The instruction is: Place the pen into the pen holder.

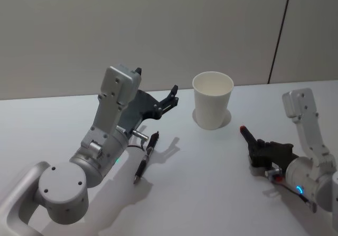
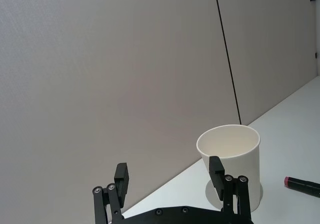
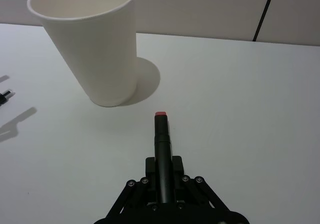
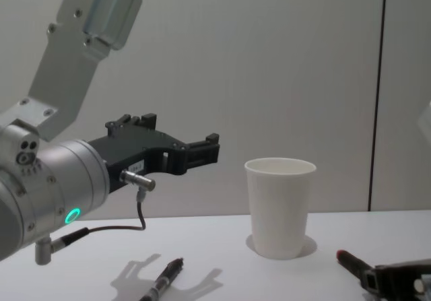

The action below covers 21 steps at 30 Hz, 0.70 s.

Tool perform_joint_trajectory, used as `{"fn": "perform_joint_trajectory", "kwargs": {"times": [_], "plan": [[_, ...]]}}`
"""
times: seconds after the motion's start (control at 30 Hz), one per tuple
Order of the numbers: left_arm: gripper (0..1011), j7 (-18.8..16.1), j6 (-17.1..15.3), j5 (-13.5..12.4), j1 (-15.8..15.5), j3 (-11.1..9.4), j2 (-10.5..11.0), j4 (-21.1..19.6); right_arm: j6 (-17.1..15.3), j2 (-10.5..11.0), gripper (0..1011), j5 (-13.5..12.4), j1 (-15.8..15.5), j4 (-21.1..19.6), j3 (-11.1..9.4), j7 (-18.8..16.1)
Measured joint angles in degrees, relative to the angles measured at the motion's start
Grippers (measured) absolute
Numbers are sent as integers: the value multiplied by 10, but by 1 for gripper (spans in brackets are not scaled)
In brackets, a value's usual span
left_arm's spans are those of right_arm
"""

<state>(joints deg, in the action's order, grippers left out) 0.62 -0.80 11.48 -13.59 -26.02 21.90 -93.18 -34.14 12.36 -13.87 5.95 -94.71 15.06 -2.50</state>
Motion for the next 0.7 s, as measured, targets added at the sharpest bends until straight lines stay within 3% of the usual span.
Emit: {"fn": "perform_joint_trajectory", "kwargs": {"times": [0.4,0.7], "plan": [[1001,0,0,0,0,0,0,0,3,-1,178,-2,0,0,-1,2],[1001,0,0,0,0,0,0,0,38,0,178,1,-1,-2,-1,-7]]}}
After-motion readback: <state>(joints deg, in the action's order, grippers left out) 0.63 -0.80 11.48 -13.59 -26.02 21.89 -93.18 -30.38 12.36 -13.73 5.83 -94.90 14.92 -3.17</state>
